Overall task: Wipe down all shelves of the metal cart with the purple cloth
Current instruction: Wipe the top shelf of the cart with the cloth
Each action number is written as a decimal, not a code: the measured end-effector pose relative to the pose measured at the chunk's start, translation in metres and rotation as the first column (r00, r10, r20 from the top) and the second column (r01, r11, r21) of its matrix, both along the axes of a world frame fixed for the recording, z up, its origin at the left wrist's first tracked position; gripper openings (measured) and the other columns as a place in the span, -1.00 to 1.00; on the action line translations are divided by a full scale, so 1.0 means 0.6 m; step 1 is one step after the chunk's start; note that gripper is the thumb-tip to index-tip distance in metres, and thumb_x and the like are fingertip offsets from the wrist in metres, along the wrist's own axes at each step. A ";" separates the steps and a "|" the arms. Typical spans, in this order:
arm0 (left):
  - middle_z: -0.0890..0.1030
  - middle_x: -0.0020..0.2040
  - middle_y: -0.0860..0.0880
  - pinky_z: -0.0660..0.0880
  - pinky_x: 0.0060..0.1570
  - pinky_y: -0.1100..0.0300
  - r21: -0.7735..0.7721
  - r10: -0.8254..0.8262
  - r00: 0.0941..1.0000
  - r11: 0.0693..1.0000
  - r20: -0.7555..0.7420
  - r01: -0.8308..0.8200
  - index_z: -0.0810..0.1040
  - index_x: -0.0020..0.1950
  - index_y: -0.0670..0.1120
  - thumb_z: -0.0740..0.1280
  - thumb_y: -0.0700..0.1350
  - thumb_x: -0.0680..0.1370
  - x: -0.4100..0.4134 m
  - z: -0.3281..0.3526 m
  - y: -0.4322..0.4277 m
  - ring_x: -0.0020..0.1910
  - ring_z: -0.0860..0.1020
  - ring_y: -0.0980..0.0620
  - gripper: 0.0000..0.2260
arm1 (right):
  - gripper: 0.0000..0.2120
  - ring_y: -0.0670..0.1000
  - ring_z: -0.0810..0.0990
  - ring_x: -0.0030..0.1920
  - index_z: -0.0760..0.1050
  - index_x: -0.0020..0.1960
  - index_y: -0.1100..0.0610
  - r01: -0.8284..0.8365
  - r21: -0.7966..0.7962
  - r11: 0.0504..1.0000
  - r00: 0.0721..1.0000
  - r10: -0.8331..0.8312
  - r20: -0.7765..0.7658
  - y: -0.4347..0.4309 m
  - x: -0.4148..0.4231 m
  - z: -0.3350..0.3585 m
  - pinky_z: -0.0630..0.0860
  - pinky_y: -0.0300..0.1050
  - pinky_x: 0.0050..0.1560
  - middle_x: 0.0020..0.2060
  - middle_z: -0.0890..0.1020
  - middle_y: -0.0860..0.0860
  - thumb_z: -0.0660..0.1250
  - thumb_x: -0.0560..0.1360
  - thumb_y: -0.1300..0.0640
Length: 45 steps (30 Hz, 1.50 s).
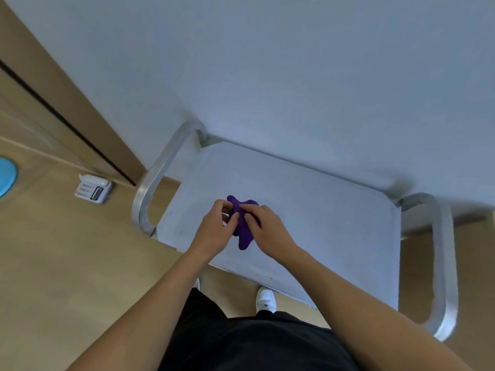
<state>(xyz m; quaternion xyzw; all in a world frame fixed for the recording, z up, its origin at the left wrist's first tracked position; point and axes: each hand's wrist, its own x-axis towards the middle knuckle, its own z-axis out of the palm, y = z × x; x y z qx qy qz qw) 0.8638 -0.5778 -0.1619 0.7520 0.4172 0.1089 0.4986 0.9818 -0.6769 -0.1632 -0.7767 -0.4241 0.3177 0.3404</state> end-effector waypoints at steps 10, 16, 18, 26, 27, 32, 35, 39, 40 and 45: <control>0.56 0.04 0.10 0.51 -0.04 0.35 -0.017 -0.316 0.947 0.948 0.065 0.318 0.47 0.11 0.02 0.25 -0.22 0.61 -0.033 -0.006 0.160 0.02 0.56 0.13 -0.85 | -0.78 -0.06 0.55 -0.16 0.30 0.08 0.02 0.351 -0.073 0.933 0.933 -0.355 -0.053 0.108 -0.098 -0.003 0.44 -0.29 -0.26 -0.01 0.55 -0.02 0.26 0.57 -0.05; 0.61 0.03 0.08 0.51 -0.11 0.41 -0.012 -0.435 0.897 0.899 0.085 0.437 0.54 0.11 -0.03 0.23 -0.26 0.61 -0.053 -0.005 0.203 -0.07 0.59 0.14 -0.82 | -0.60 -0.07 0.52 -0.21 0.29 0.04 0.04 0.467 -0.114 0.877 0.873 -0.478 -0.096 0.130 -0.141 0.000 0.40 -0.29 -0.30 -0.09 0.55 -0.04 0.42 0.45 -0.13; 0.61 0.01 0.06 0.54 -0.09 0.36 -0.010 -0.463 0.884 0.886 0.070 0.464 0.54 0.10 -0.03 0.25 -0.23 0.61 -0.053 -0.007 0.207 -0.08 0.59 0.14 -0.85 | -0.62 -0.09 0.52 -0.22 0.31 0.03 0.05 0.498 -0.115 0.859 0.855 -0.509 -0.101 0.128 -0.144 -0.001 0.43 -0.28 -0.30 -0.12 0.55 -0.07 0.44 0.44 -0.10; 0.51 0.07 0.03 0.58 -0.21 0.25 -0.213 -0.339 0.937 0.912 0.086 0.350 0.37 0.18 -0.03 0.38 -0.08 0.55 -0.025 -0.006 0.200 -0.08 0.61 -0.03 -0.72 | -0.87 -0.09 0.58 -0.12 0.40 0.12 -0.05 0.472 0.025 0.881 0.875 -0.465 -0.132 0.112 -0.131 0.001 0.58 -0.17 -0.17 -0.01 0.57 -0.16 0.23 0.59 0.09; 0.51 0.10 0.00 0.61 -0.15 0.18 -0.272 -0.301 0.949 0.910 0.087 0.314 0.34 0.21 -0.03 0.40 -0.11 0.54 -0.020 -0.006 0.198 -0.05 0.61 -0.06 -0.68 | -0.82 -0.12 0.57 -0.10 0.39 0.16 -0.08 0.450 0.027 0.893 0.888 -0.444 -0.116 0.110 -0.127 0.001 0.57 -0.18 -0.16 0.03 0.55 -0.19 0.23 0.59 0.12; 0.50 0.22 -0.09 0.56 0.15 0.01 -0.498 -0.093 0.996 0.863 0.010 0.086 0.23 0.40 0.02 0.45 -0.05 0.49 -0.003 -0.020 0.202 0.13 0.57 -0.08 -0.42 | -0.71 -0.10 0.61 0.03 0.30 0.25 -0.09 0.384 0.034 0.923 0.911 -0.373 -0.177 0.106 -0.099 0.008 0.64 -0.08 -0.11 0.17 0.55 -0.11 0.23 0.59 0.16; 0.48 0.24 -0.09 0.57 0.15 0.03 -0.452 -0.118 0.993 0.887 -0.011 0.100 0.28 0.42 0.02 0.47 -0.07 0.47 0.004 -0.028 0.201 0.17 0.54 -0.06 -0.41 | -0.69 -0.04 0.65 -0.07 0.26 0.27 -0.05 0.374 -0.040 0.927 0.911 -0.375 -0.169 0.105 -0.078 0.008 0.66 -0.04 -0.17 0.13 0.59 -0.01 0.25 0.58 0.15; 0.49 0.20 0.00 0.58 0.12 0.08 -0.301 -0.174 0.984 0.937 0.038 0.177 0.43 0.31 -0.03 0.42 -0.24 0.49 0.008 -0.031 0.192 0.18 0.49 0.00 -0.58 | -0.63 0.02 0.63 -0.18 0.28 0.24 0.04 0.449 -0.255 0.856 0.880 -0.473 -0.038 0.109 -0.060 -0.005 0.63 -0.12 -0.24 -0.06 0.62 0.05 0.33 0.55 -0.05; 0.50 0.17 0.01 0.58 0.11 0.07 -0.280 -0.170 0.984 0.944 0.045 0.176 0.45 0.27 -0.04 0.42 -0.26 0.49 0.008 -0.032 0.191 0.17 0.50 0.01 -0.62 | -0.63 0.01 0.63 -0.21 0.32 0.20 0.06 0.460 -0.291 0.839 0.871 -0.490 -0.032 0.109 -0.058 -0.008 0.60 -0.15 -0.28 -0.11 0.62 0.05 0.33 0.53 -0.11; 0.50 0.06 0.07 0.63 -0.02 -0.04 -0.283 -0.079 0.997 0.956 0.015 0.080 0.46 0.10 -0.03 0.41 -0.23 0.50 -0.003 -0.044 0.192 0.12 0.54 -0.04 -0.76 | -0.77 -0.05 0.63 -0.23 0.47 0.09 0.04 0.413 -0.287 0.864 0.888 -0.452 -0.085 0.105 -0.060 -0.017 0.60 -0.16 -0.25 -0.17 0.65 -0.01 0.30 0.51 -0.07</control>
